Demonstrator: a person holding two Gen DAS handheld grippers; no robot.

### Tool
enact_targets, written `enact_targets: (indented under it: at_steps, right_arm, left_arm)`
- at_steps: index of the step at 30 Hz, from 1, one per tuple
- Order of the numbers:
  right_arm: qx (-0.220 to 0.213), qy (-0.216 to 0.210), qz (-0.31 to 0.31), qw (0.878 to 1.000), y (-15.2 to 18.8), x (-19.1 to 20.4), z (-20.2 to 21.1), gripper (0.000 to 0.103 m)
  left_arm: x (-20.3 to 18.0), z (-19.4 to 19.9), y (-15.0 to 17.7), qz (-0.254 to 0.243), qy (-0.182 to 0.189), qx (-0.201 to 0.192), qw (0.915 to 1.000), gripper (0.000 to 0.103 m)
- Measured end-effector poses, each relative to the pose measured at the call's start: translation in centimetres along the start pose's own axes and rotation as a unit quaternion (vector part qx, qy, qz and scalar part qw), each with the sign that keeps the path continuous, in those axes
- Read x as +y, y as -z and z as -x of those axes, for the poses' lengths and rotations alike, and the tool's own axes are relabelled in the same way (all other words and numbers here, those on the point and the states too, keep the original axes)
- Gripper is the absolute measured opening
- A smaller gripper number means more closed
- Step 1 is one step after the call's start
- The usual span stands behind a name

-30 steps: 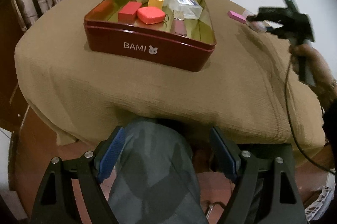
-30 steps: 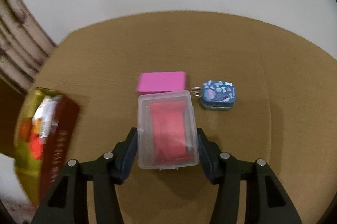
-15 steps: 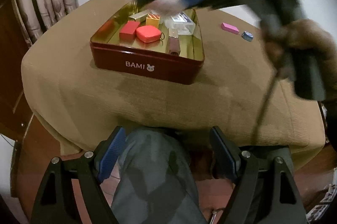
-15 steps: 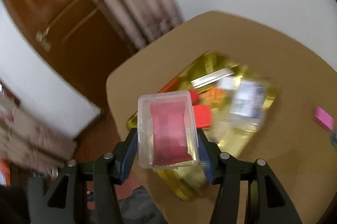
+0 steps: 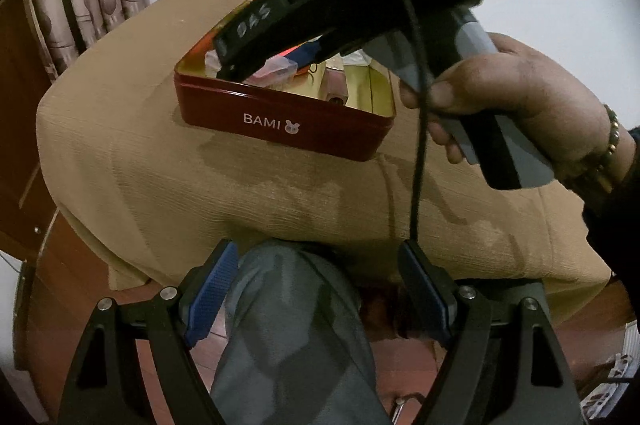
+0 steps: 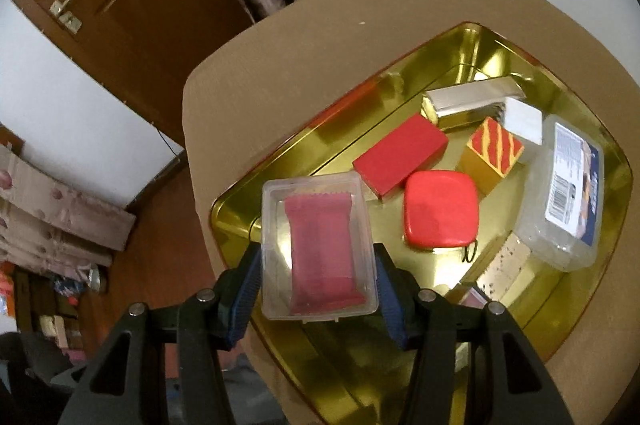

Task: Organize rigid objects
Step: 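Carry the clear pink case into the tin and open the right tool, then move the left tool to the pink block and close on it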

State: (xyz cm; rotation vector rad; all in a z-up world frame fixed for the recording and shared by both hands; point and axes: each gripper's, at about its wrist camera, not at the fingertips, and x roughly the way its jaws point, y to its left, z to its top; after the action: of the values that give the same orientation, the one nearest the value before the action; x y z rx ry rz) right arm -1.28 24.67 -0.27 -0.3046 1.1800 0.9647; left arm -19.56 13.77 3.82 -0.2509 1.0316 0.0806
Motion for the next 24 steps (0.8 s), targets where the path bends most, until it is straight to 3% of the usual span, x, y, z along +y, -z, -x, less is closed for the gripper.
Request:
enact_targets:
  at_steps: [5,10,13,15,18,19,22,24]
  right_arm:
    - [0.018,0.001,-0.001,1.0,-0.8,0.2,-1.7,0.055]
    - [0.005,0.011,-0.009,1.0,-0.5,-0.6,-0.9,0.06]
    - [-0.069,0.007,-0.025,0.997,0.6,-1.8,2.5,0.06]
    - [-0.14,0.011,-0.045,0.989,2.6,-3.0,5.9,0.06]
    - [-0.216,0.097,-0.1,0.966,7.3,-6.3,10.1,0.061]
    - [-0.231,0.145,-0.125,0.954,9.7,-8.2,11.3,0.061]
    - [-0.213,0.251,-0.189,0.925,15.5,-14.3,12.7,0.062]
    - [-0.199,0.28,-0.23,0.91,18.8,-18.0,13.4,0.062]
  left_arm:
    - [0.0,-0.1,0.0,0.0,-0.001,0.002,1.0,0.078]
    - [0.0,-0.2,-0.1,0.001,-0.002,0.005,1.0,0.078]
    - [-0.2,-0.3,-0.1,-0.002,-0.007,0.004,1.0,0.078]
    - [-0.5,-0.2,0.0,-0.007,-0.012,-0.001,0.9999,0.078]
    - [-1.1,-0.2,0.2,-0.017,-0.018,-0.003,0.9997,0.078]
    - [-1.2,-0.2,0.3,-0.02,-0.018,-0.002,0.9996,0.078]
    - [-2.1,-0.5,0.7,-0.033,-0.02,0.003,0.9992,0.078]
    - [-2.9,-0.7,1.0,-0.049,-0.026,0.004,0.9985,0.078]
